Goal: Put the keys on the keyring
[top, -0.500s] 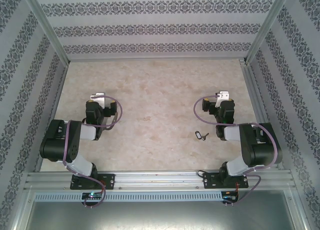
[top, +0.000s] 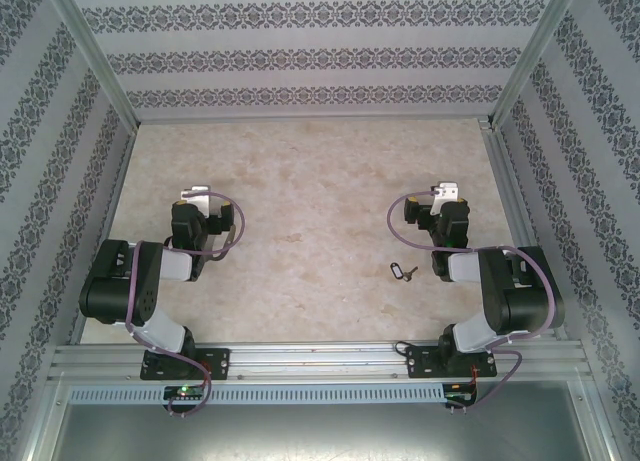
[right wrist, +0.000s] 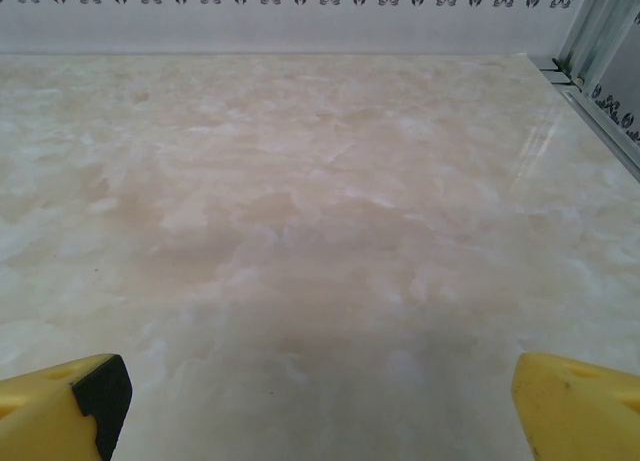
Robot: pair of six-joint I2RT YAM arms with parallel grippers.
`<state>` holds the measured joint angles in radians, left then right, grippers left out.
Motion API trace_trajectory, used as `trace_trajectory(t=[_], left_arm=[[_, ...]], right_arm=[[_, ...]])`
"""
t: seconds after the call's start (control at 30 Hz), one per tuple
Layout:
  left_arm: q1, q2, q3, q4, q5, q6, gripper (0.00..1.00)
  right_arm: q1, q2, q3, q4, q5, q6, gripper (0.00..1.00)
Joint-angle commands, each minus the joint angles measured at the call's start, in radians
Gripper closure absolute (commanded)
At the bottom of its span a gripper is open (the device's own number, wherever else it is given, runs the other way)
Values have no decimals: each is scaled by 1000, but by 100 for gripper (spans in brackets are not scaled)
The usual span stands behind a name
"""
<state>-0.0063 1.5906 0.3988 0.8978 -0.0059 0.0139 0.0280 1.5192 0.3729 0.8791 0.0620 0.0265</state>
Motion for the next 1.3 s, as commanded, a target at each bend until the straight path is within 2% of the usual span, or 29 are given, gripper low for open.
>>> trace_trajectory(t=[0.0,0.5,0.57,0.7,0.8,0.9,1.03,1.17,1.27], left_arm=[[-3,-11,-8,21,-37,-21,0],[-4,-13,-31,65,-49,-20,0],[-17,-37,-38,61,-84,-16,0],[-57,-110,-2,-65,-228,-15,0],[-100,-172,38,-171,-299,15,0],[-149,-220,96,-299,-397,19,0],[-167,-270,225,-583,-410,-201,0],[-167,-240,374,-876,-346,-472,0],[-166,-154,453,-978,-237,-630,0]], right_arm=[[-7,-9,16,3,-14,4,2],[-16,-49,3,5,-18,14,2],[-11,-124,5,-73,19,15,2],[4,-255,91,-324,84,44,2],[-2,-319,220,-561,61,166,3],[-7,-346,291,-637,43,319,2],[-8,-371,252,-544,-102,379,2],[13,-357,264,-600,-226,409,3],[92,-346,271,-658,-195,414,3]])
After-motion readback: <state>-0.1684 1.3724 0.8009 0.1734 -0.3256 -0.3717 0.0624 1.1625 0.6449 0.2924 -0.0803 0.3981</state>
